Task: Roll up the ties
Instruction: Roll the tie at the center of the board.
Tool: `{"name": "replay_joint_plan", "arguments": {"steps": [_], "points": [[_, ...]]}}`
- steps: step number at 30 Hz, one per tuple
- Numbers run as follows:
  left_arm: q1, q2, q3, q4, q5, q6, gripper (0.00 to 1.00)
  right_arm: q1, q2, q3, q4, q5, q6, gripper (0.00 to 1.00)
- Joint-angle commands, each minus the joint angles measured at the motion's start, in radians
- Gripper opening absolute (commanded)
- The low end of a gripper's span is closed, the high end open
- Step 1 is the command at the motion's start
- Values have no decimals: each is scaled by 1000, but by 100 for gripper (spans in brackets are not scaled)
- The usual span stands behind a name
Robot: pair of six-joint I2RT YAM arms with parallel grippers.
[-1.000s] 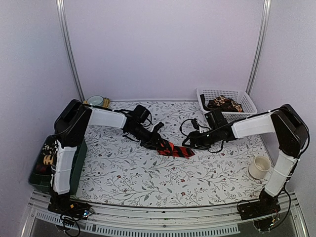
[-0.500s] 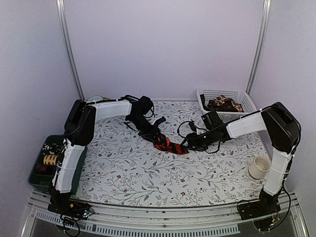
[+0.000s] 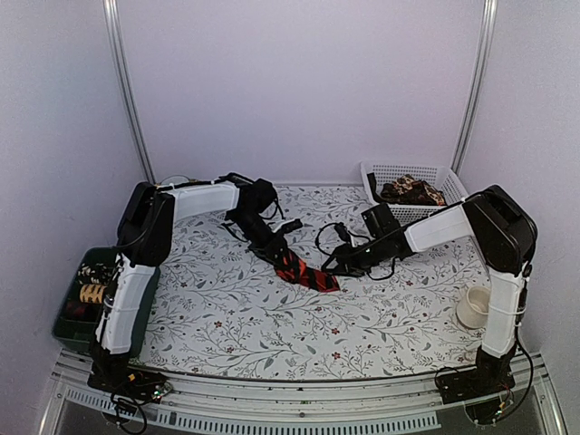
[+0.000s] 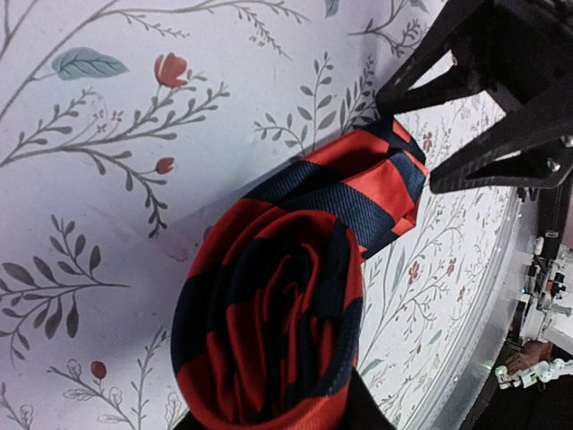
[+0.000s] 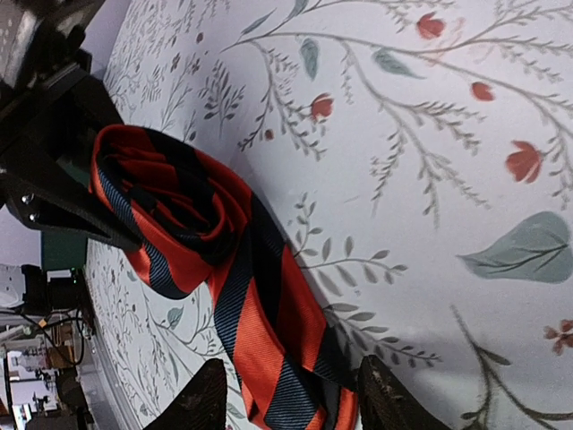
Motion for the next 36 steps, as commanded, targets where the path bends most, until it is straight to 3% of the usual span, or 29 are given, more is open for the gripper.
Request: {"name": "replay_joint_plan", "arguments": {"steps": [1,6,17,25,36], "points": [[2,-36,-30,-71,4,72,0,71,50,-39,12,-98,-18,47],[-8,-57,-38,-93,-63,85,0,145,18,-97,24,-114,1,42],[-143,-43,34,-122,-506,10,0,179,-159,-193,-43,116,33,39],[-243,-13,116,-187,-811,-30,2,160,-273,-234,-61,226,49,57],[-346,137,265,-322,-1060,-153,9,111,-501,-357,-59,285,79,59]]}}
